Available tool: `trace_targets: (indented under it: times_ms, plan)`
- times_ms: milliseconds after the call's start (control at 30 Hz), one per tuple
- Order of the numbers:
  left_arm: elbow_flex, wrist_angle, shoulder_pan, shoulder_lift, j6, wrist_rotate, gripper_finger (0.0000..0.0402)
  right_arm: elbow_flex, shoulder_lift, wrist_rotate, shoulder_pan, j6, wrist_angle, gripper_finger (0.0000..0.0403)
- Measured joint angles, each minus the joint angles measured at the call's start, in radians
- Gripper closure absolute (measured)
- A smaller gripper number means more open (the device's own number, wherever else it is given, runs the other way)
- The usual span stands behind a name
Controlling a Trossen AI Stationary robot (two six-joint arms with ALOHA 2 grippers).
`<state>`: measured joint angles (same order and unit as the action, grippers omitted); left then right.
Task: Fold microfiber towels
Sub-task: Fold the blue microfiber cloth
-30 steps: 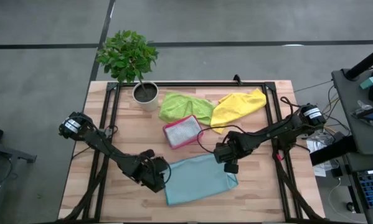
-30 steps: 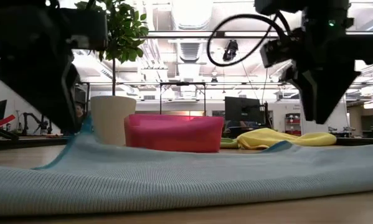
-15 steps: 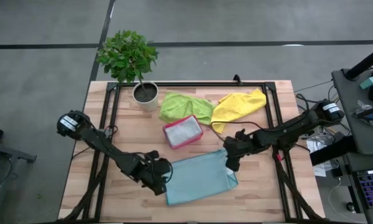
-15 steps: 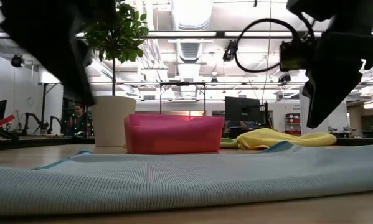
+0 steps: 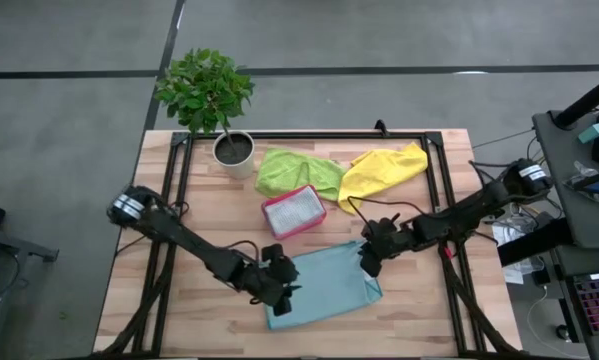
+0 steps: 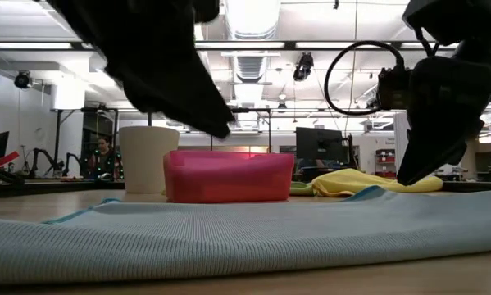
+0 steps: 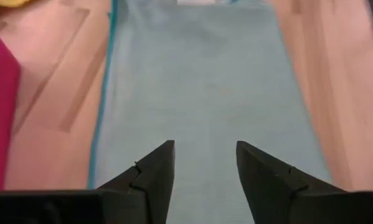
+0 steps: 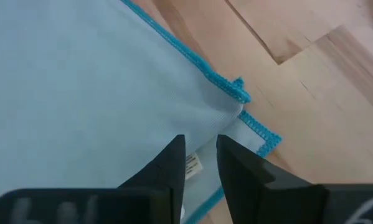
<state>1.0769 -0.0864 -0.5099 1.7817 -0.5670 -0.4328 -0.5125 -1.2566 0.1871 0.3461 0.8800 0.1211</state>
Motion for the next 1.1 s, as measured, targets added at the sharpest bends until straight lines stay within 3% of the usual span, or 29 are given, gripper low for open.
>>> trace_targets:
  times_ms: [433, 700, 1100]
  plan:
    - [0.028, 0.013, 0.006, 0.131, -0.056, 0.005, 0.032, -0.002, -0.077, 0.125, 0.066, 0.0, -0.041, 0.0359]
    - [0.028, 0.025, 0.005, 0.133, -0.055, 0.007, 0.0327, -0.002, -0.179, 0.125, 0.089, -0.053, -0.216, 0.036]
    - [0.024, 0.027, 0.006, 0.133, -0.055, 0.008, 0.0327, -0.002, -0.205, 0.12, 0.161, -0.121, -0.491, 0.036]
